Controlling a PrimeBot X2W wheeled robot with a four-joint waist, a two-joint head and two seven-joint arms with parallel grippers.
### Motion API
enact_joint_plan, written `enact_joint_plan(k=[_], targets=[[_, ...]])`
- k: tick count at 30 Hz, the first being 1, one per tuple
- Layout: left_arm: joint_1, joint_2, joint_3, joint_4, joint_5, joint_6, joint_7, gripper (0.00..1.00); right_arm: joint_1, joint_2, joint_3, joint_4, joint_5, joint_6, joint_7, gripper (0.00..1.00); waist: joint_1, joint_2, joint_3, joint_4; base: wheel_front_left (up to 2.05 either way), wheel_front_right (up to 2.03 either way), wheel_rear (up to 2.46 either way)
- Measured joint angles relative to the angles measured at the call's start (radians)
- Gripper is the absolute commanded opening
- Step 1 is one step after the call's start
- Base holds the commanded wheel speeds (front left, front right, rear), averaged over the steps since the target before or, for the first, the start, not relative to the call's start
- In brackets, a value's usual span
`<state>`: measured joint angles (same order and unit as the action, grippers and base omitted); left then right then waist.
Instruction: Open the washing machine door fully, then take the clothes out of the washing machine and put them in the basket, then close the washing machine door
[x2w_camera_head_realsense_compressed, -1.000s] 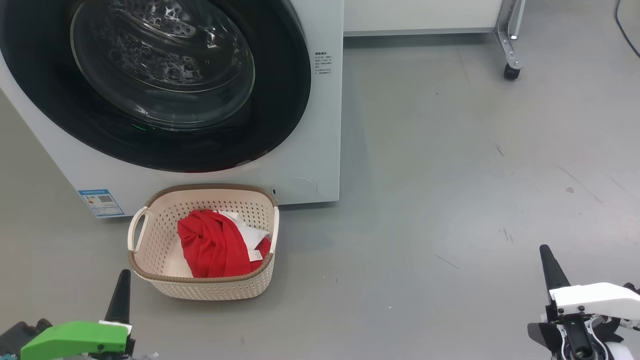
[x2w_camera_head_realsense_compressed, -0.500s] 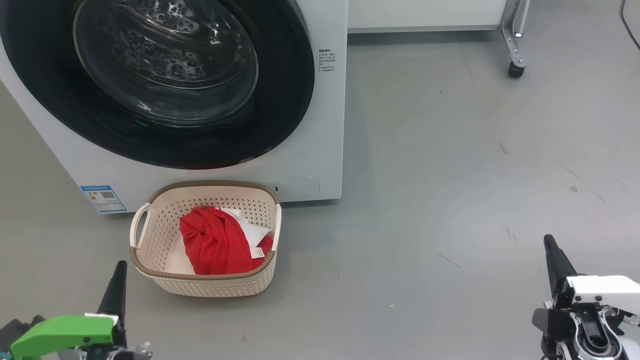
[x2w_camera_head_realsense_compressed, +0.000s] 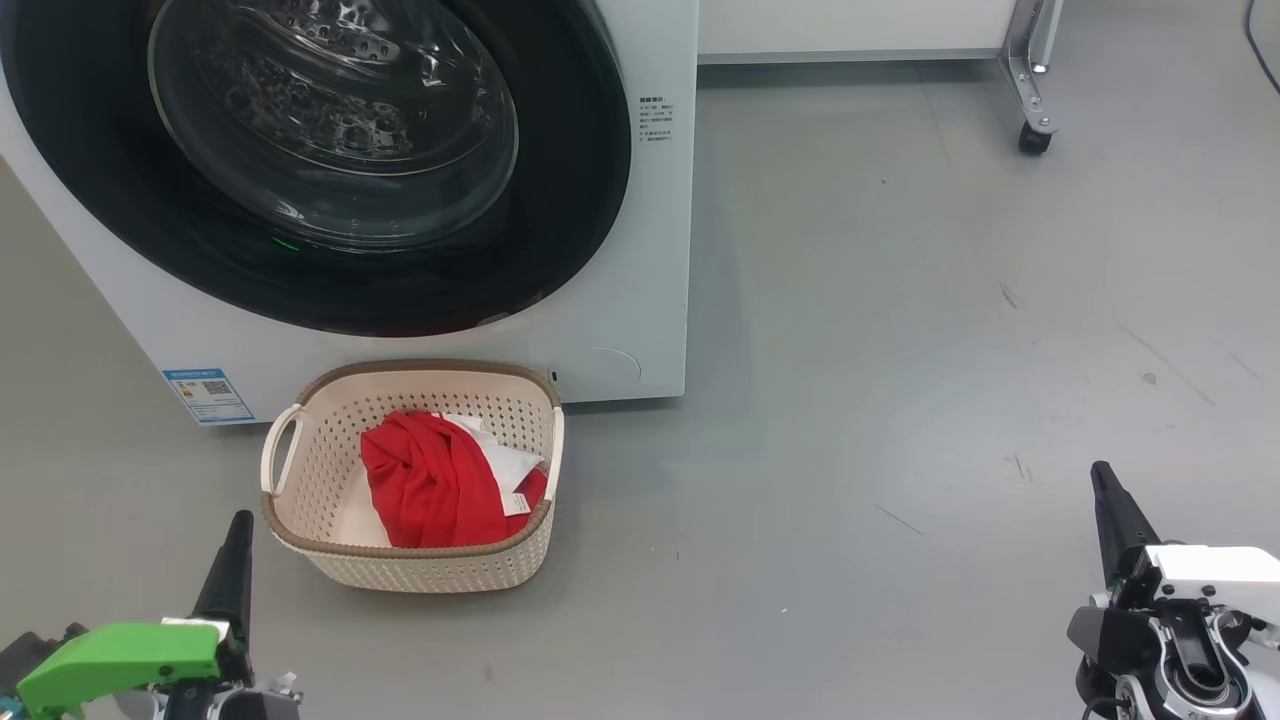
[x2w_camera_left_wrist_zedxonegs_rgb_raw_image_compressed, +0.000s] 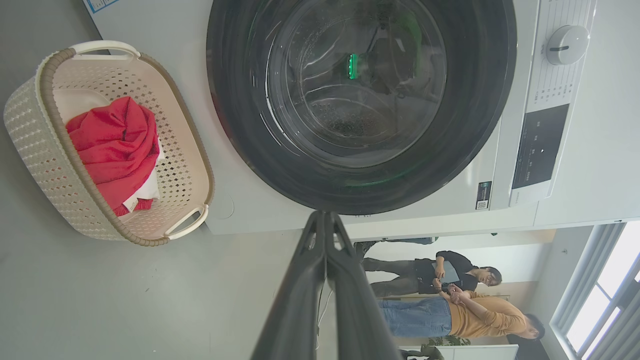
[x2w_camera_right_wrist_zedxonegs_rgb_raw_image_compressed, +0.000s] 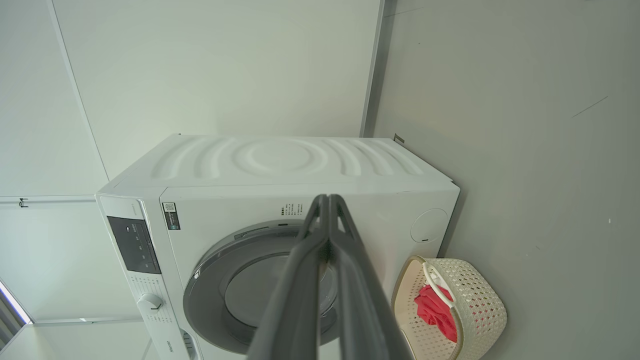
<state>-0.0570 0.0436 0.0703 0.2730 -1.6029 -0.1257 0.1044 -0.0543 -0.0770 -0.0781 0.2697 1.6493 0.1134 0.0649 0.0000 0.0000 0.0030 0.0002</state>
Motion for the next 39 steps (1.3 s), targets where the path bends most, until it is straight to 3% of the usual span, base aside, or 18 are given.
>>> enact_joint_plan(k=[39], targets=[[0.000,-0.001,0.002,0.000,0.000,0.000,0.000,0.00,0.000,0.001,-0.002,0.007,0.000,0.003,0.000,0.00,0.0000,0.0000,0.000,0.000,0.00,0.00,0.00]])
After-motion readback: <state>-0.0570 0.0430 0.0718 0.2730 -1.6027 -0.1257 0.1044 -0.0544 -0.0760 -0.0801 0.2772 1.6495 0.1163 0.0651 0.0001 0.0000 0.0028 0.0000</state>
